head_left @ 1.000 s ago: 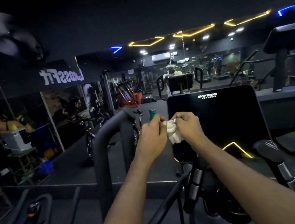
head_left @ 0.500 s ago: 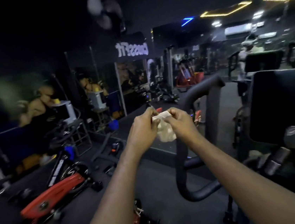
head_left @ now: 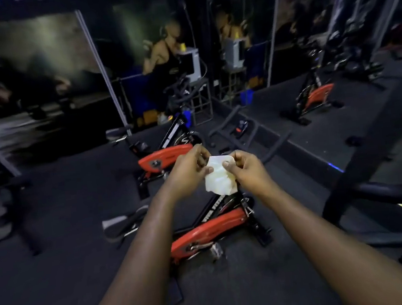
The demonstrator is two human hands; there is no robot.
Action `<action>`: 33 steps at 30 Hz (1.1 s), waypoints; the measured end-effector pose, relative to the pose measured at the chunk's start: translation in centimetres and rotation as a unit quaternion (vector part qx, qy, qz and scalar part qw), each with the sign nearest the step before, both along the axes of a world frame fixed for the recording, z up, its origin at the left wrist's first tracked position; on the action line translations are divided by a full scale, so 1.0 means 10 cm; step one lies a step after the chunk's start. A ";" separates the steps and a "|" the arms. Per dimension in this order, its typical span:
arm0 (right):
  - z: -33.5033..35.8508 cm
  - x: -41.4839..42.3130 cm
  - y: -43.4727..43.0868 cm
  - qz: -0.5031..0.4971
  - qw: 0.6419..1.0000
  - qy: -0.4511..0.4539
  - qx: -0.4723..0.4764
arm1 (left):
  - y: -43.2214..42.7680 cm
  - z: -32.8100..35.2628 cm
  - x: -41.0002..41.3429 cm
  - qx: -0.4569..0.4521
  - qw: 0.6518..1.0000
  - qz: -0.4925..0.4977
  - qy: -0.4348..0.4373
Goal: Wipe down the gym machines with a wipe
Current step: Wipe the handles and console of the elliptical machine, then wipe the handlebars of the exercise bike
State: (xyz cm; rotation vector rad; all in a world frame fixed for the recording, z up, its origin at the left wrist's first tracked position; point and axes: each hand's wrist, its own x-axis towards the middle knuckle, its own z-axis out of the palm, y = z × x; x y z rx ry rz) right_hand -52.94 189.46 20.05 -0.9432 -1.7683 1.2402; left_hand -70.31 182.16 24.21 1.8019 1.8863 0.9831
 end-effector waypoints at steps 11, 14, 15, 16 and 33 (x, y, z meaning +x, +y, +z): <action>-0.70 -0.39 -0.29 0.120 0.987 0.010 -0.103 | -0.47 -0.54 -0.25 -0.064 0.993 0.101 0.006; -0.77 -0.50 -0.31 0.120 0.986 0.016 -0.110 | -0.50 -0.56 -0.33 -0.085 0.992 0.088 0.024; -0.79 -0.52 -0.32 0.117 0.987 0.010 -0.109 | -0.49 -0.58 -0.36 -0.085 0.992 0.091 0.026; -0.80 -0.54 -0.33 0.114 0.988 0.007 -0.108 | -0.49 -0.59 -0.38 -0.085 0.991 0.096 0.029; -2.28 -1.68 0.27 0.076 0.997 -0.001 -0.023 | 0.22 -2.31 -1.73 -0.012 0.997 0.041 0.064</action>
